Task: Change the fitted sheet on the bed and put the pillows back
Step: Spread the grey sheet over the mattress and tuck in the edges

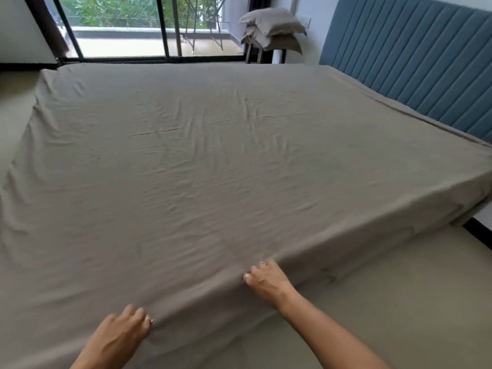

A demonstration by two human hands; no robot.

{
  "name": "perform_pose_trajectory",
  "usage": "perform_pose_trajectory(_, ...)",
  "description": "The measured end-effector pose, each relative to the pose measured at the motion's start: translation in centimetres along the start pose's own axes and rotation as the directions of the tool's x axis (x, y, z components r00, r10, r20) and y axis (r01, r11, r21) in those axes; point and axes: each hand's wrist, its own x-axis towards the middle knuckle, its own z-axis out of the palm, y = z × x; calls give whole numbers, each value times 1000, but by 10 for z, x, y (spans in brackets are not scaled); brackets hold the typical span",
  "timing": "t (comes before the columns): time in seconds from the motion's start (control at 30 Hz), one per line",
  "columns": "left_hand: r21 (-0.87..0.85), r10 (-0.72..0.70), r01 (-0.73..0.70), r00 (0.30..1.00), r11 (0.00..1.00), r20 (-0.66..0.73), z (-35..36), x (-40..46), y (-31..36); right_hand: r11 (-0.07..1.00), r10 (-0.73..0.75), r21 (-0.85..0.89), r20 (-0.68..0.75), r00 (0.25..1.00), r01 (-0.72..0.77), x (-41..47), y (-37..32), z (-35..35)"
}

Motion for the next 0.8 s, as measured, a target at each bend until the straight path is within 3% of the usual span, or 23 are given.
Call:
perform_pose_trajectory(0.1,84,49,-32,975,996,-216,15,-1,0,990,66,122,54,996,-72,-7,0,11)
perform_pose_trajectory(0.23,112,5,14,985,994,-173,16,6,1,989,75,128,26,997,-78,-19,-2,17)
perform_pose_trajectory(0.3,136,-6,18,996,991,-83,0,10,4,993,50,108,2,999,-50,-18,3,17)
perform_pose_trajectory(0.37,46,-25,21,995,999,92,-18,21,13,994,61,95,-30,998,-58,-18,16,17)
perform_pose_trajectory(0.43,39,-92,87,984,995,150,-24,39,24,989,126,83,-83,989,-119,-22,38,20)
perform_pose_trajectory(0.53,58,-52,39,970,998,237,-26,68,49,957,290,57,-97,952,-285,-33,85,34)
perform_pose_trajectory(0.7,84,15,-33,978,996,206,-7,119,91,892,452,15,-81,888,-453,-44,148,56)
perform_pose_trajectory(0.8,110,46,-59,992,992,117,0,131,98,931,365,16,-86,927,-365,-39,166,66)
